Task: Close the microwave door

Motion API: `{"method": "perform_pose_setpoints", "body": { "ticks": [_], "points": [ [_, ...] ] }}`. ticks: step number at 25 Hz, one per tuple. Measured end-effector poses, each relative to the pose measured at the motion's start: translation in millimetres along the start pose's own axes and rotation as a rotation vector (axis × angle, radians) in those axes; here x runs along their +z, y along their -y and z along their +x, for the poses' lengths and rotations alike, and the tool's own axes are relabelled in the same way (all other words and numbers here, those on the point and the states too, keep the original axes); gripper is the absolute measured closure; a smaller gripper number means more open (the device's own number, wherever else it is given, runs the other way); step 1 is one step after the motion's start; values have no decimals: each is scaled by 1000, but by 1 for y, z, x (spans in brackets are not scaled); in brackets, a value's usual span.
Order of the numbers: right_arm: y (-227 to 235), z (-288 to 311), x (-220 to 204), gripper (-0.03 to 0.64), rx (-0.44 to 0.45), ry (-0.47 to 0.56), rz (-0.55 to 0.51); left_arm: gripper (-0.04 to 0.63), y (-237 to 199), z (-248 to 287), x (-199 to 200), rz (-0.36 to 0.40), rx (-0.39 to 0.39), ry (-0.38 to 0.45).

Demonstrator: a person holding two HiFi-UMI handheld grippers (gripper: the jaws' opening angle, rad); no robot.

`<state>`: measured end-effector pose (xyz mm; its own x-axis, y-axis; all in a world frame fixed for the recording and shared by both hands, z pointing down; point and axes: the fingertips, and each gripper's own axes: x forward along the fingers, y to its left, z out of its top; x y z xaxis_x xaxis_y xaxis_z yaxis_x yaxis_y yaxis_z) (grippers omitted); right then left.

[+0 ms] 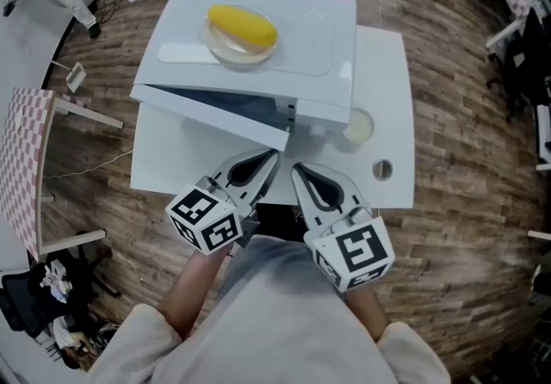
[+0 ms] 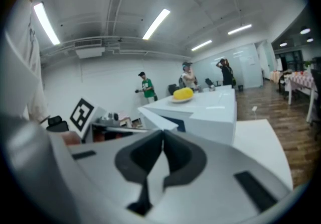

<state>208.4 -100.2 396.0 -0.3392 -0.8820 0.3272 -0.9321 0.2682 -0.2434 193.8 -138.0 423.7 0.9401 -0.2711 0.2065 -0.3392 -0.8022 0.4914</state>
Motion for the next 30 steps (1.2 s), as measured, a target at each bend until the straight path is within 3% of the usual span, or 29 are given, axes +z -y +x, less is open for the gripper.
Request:
{"method": "perform_pose_setpoints", "body": {
  "ticks": [30],
  "points": [
    [16, 10, 5, 594, -13, -5, 14, 577, -21, 34, 20, -64, 35, 78]
  ]
}}
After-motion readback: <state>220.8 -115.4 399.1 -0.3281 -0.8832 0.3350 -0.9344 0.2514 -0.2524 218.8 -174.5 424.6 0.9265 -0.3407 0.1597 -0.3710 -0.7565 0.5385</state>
